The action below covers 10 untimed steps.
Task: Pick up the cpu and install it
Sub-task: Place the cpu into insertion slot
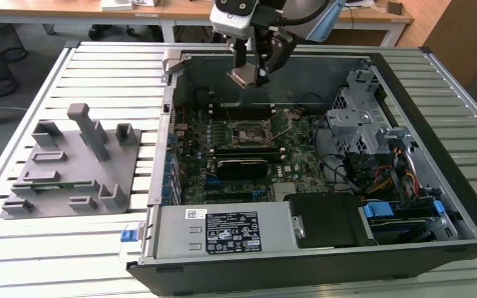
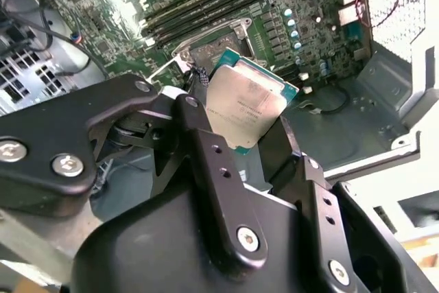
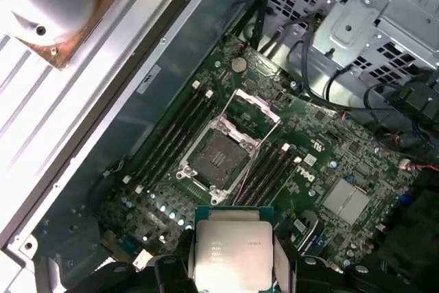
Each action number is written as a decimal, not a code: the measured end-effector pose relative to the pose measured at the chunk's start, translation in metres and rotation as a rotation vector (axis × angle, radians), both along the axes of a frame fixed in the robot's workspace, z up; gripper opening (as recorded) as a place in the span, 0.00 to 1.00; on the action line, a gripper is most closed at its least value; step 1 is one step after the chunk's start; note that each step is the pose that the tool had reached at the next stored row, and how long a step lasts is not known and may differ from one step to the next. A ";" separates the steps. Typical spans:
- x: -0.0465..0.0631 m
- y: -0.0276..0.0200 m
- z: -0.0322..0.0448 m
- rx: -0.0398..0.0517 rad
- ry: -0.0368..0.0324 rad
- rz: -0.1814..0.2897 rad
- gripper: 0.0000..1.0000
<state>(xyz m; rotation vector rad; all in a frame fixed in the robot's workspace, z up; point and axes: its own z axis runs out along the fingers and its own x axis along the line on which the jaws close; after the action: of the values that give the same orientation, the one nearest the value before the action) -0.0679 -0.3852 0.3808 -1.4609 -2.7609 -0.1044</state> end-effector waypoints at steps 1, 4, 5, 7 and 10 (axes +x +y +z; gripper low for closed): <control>0.000 0.0000 -0.0002 -0.0001 0.0000 -0.016 0.54; 0.000 0.0000 -0.0009 -0.0004 0.0000 -0.068 0.54; 0.000 0.0000 -0.0011 -0.0004 0.0000 -0.085 0.54; 0.000 0.0000 -0.0015 -0.0005 0.0000 -0.119 0.54; 0.000 0.0000 -0.0022 -0.0005 0.0000 -0.172 0.54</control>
<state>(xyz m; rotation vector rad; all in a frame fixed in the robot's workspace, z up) -0.0679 -0.3852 0.3787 -1.6961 -2.6302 -0.1057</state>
